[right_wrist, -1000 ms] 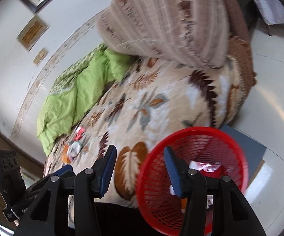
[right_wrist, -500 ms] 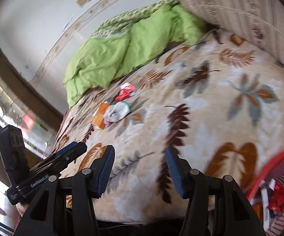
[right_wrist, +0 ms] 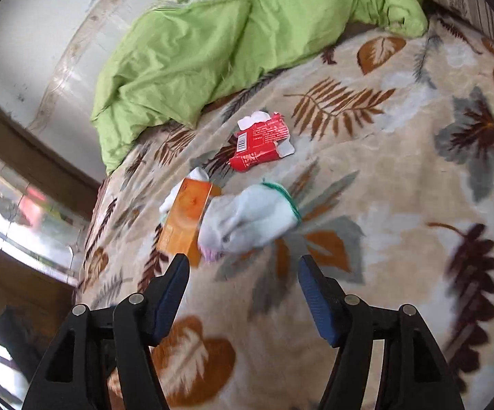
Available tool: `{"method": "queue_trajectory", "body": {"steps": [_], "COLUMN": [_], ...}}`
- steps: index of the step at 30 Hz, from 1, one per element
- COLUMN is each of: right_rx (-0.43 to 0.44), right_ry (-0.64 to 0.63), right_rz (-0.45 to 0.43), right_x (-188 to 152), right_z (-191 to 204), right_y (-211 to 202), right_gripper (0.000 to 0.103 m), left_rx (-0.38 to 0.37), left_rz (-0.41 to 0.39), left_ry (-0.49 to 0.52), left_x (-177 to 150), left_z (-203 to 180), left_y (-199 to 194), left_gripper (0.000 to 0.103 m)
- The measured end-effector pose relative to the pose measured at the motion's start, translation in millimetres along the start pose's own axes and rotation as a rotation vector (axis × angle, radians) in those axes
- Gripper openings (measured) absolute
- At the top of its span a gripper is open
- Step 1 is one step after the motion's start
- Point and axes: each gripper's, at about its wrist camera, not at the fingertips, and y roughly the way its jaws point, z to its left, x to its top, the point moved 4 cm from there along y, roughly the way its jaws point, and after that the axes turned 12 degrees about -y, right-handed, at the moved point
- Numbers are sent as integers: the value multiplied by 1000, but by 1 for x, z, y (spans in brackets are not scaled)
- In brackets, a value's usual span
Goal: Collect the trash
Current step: 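Move both open tools back over the trash on the bed, then grasp the orange box with the left tool while the right tool grasps the white glove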
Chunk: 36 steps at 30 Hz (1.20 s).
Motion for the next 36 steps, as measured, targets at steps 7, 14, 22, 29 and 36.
{"method": "queue_trajectory", "body": {"steps": [7,14,22,29,36], "right_rx": [-45,27,-23,-34,-26], "right_ry": [137,165,128,81,69], "right_rz": [39,-29,-123,-152,-153], "right_x": [18,20,16,21,25], "right_z": [-12,-17,-28,-24,-25], "right_y": [71,60,17,10,14], "right_gripper": [69,12,12,12,12], "left_rx": [-26,-11,18,102,52], "left_rz": [3,-26,7,33,58], "left_ry": [-2,80,192,293,297], "left_x": [8,19,28,28,26], "left_z": [1,-22,-56,-75,-74], "left_y": [6,26,65,102,106], "left_gripper": [65,74,74,63,40]}}
